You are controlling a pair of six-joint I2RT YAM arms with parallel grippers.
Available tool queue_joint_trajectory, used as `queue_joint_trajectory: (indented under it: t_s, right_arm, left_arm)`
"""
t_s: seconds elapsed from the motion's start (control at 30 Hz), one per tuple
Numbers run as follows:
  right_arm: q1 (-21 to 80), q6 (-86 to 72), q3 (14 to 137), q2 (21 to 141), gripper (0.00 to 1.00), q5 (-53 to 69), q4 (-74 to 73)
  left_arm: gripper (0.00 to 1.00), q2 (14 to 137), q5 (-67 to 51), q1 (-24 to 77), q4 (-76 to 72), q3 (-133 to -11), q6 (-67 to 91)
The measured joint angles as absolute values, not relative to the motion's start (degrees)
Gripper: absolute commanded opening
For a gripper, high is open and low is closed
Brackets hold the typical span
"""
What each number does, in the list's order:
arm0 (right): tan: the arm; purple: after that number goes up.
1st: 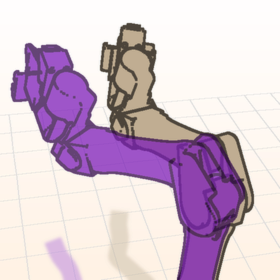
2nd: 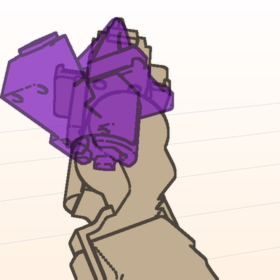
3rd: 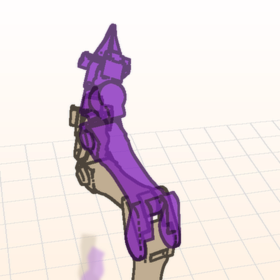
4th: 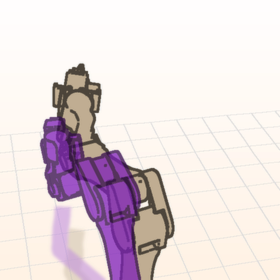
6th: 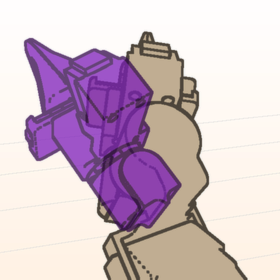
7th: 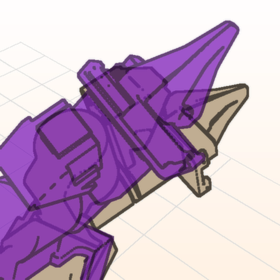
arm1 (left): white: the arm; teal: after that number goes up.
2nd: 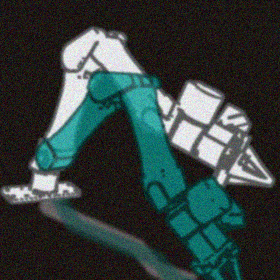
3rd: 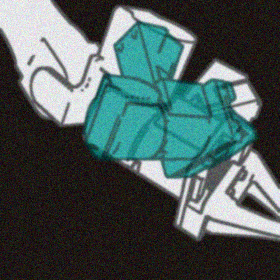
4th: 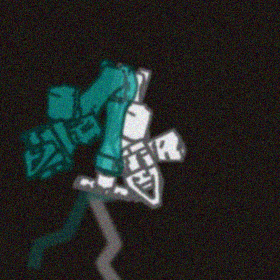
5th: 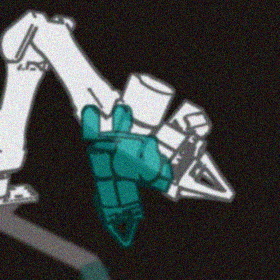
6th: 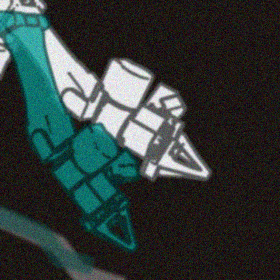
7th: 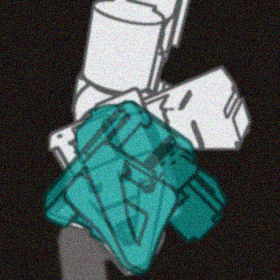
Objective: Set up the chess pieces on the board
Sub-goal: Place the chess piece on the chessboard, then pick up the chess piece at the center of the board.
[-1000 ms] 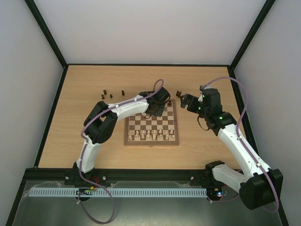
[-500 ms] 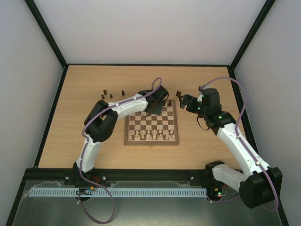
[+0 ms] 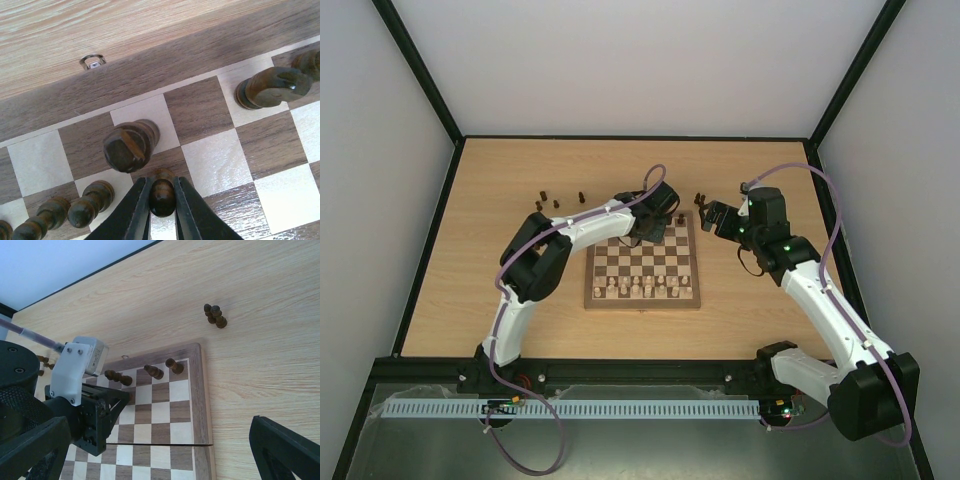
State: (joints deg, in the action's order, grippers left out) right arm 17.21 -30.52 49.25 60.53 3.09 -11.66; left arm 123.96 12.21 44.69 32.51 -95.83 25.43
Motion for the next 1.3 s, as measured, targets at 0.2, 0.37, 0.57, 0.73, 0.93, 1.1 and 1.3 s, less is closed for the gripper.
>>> queue_joint_trajectory:
  t_s: [0.2,0.37,0.57,0.73,0.93,1.1,1.3]
  right_arm:
    - [17.2,-30.5,49.3,60.6,0.99,3.8,-11.7]
    - [17.2,-30.5,49.3,60.6,0.99,4.2,-11.6]
    - [17.2,-30.5,49.3,60.6,0.99,4.5,-11.6]
    - [17.2,-30.5,49.3,60.6,0.99,4.9,-11.6]
    - [17.2,-30.5,49.3,60.6,0.99,5.4,-11.6]
    - [17.2,-30.5,49.3,60.6,0.99,6.2,-11.6]
    - [17.2,-30.7,49.2,60.6,0.99,7.6,-11.6]
  left_arm:
    - [0.25,123.9,12.5,44.7,32.6,-95.8,25.2]
    - [0.31,123.5,12.5,44.8,32.6,-95.8,25.1]
    - [0.32,121.1,12.6,45.5,32.9,-95.8,25.1]
    - [0.45,116.6,13.3,46.3,33.8,-95.4,25.1]
    - [0.68,103.8,17.6,46.3,34.5,-88.7,26.4]
    - [0.99,93.9,19.8,39.6,33.6,-78.9,27.9]
    - [0.99,88.7,20.2,26.1,31.9,-66.4,29.3]
